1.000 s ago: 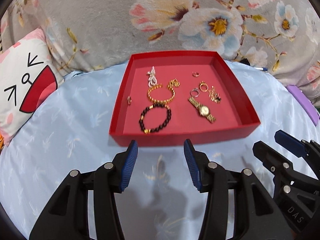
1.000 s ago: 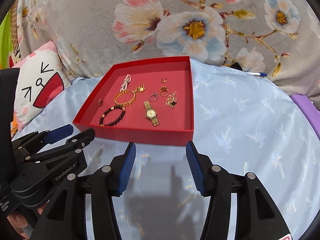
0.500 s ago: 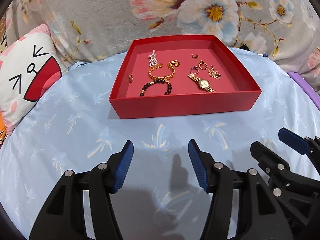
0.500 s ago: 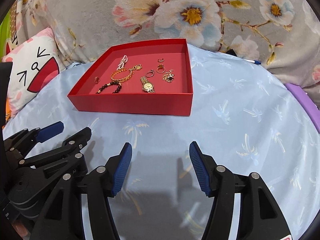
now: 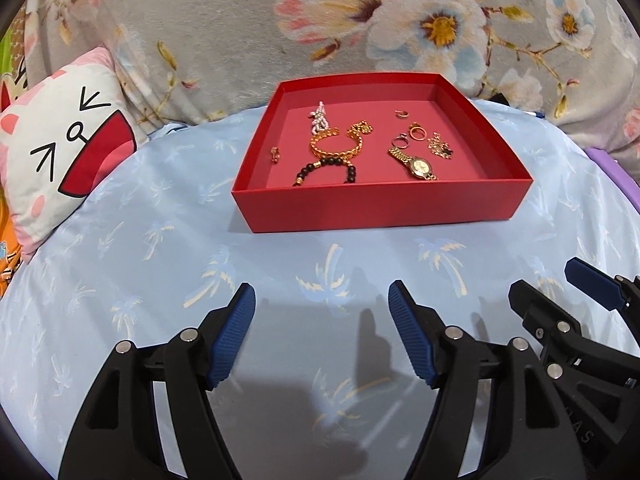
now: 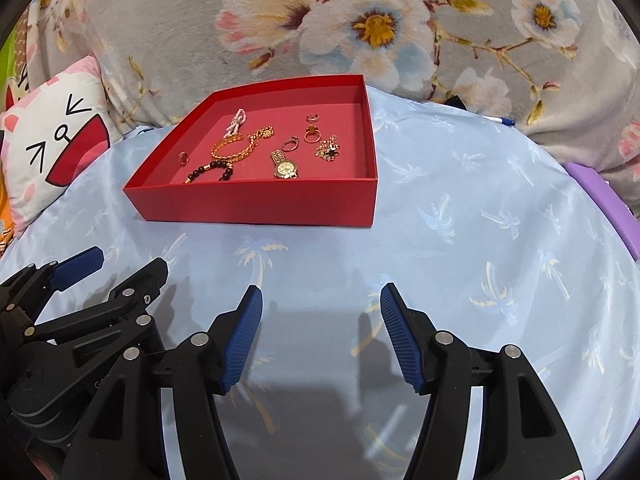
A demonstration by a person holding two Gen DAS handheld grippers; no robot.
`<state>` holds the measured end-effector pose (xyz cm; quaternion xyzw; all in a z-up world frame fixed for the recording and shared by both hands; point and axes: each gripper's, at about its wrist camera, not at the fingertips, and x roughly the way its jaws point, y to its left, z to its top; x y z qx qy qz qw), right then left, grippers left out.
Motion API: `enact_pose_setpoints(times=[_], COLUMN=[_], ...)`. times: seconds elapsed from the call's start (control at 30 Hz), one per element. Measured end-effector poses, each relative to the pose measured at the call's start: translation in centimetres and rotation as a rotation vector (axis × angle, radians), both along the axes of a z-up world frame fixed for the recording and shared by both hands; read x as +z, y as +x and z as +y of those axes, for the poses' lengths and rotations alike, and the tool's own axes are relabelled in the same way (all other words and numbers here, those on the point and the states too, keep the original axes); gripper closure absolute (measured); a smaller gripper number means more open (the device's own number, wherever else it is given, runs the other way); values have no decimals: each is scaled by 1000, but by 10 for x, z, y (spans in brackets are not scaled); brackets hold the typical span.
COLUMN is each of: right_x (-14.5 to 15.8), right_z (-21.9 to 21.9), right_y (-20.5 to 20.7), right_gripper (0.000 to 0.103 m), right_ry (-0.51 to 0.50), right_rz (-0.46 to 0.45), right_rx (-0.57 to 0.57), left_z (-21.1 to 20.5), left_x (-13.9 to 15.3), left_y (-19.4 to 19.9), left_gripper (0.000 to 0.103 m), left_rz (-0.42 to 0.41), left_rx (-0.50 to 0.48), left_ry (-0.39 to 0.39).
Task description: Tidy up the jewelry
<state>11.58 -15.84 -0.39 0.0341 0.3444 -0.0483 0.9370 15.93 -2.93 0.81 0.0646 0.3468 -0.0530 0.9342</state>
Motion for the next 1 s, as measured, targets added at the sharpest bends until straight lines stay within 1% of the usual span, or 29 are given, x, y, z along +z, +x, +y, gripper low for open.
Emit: enact_pose_setpoints(times=[0.17,0.33,0.4,0.5,0.57,0.7,0.87,1.0], right_x=[5,8,7,4,4,4,3,3], right_z=[3,3,3,3,6,8,4,4], right_y=[8,18,21,27,28,26,26,26], right_gripper=[42,42,42,41,41,40,39,38], right_ry=[-38,-56,-60,-61,-70,-82,-66,-71], right_rz=[-21,-26,-24,-4,0,-11,-7,-7], right_rx=[-2,-13,-16,-9,-7,-12,-33,-39], left_z=[0,-7,-7,-4,-2,-2,-4,-5], left_x=[4,9,9,5,4,4,6,7], left_y=[8,15,20,28,30,27,23,23], left_gripper=[36,36,35,34,33,33,33,33], left_rz=[-32,-92,-88,-38,-22,-38,-62,-63], left_rx=[8,17,21,11,18,30,25,23], left_ry=[13,69,73,49,38,43,57,58])
